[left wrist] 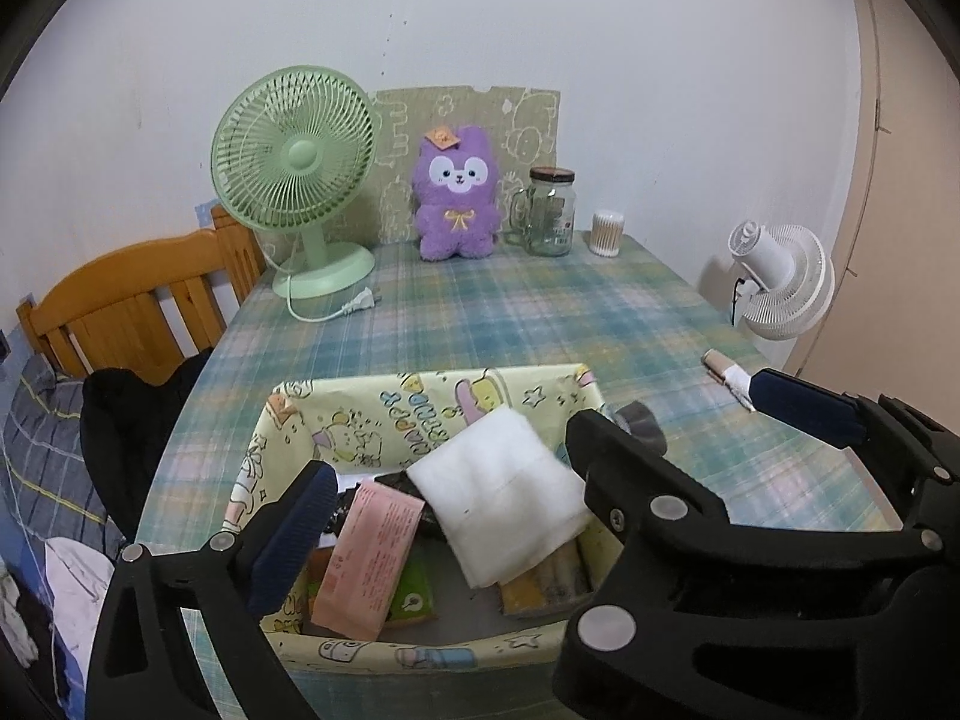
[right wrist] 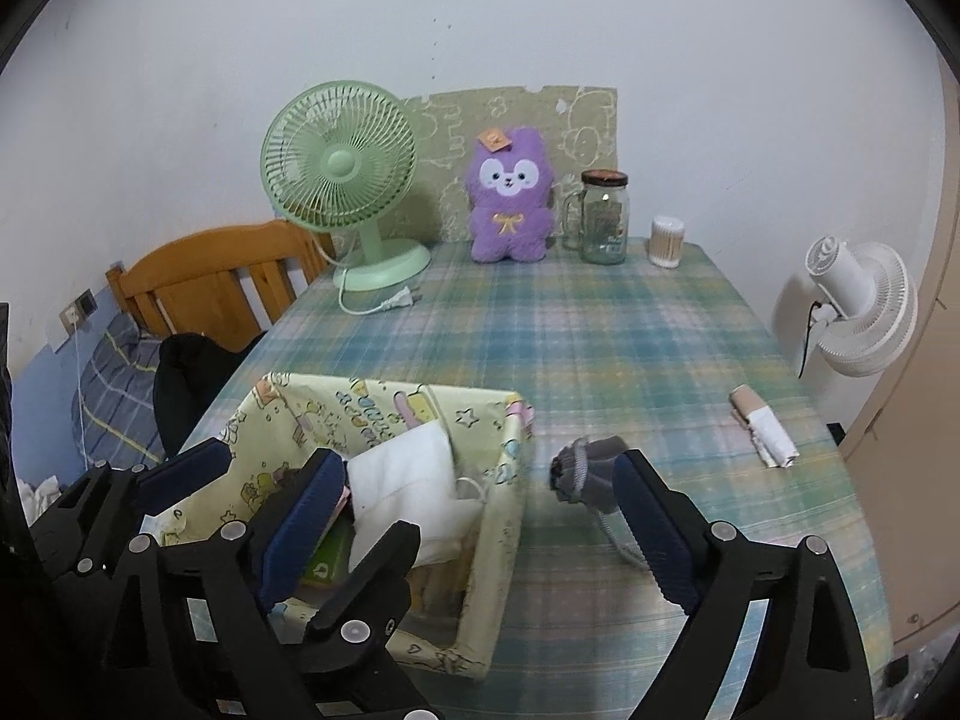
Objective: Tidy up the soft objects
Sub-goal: 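Open both grippers releasing packet and towel, then move toward grey pouch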
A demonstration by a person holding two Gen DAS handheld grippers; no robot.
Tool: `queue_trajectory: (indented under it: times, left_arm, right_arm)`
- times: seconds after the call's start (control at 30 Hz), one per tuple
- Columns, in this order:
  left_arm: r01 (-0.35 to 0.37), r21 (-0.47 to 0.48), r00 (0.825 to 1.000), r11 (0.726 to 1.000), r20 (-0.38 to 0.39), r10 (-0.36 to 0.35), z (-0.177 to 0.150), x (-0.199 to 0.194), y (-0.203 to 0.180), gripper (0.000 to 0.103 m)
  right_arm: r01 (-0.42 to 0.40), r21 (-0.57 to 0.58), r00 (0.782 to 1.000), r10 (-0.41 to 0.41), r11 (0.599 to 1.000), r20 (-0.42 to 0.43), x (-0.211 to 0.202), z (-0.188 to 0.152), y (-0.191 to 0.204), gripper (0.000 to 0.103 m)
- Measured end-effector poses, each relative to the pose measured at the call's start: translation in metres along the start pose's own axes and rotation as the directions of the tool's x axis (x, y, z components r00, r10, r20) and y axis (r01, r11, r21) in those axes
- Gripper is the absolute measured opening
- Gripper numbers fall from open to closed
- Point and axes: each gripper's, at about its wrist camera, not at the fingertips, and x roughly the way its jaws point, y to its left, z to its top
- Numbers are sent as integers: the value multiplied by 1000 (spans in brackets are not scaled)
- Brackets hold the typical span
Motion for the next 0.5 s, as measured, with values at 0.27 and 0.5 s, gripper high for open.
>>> queue_trajectory:
  times: [0.27, 0.5]
  left_arm:
    - [-17, 6, 999, 1000, 46, 17, 12, -14, -19, 102]
    - [-21, 10, 997, 1000, 77, 20, 19, -23, -37, 103]
  right_arm:
    - [5, 9, 999, -5, 1000, 41, -19, 9, -15, 98]
    - [19, 5, 996, -19, 1000, 82, -35, 16, -31, 102]
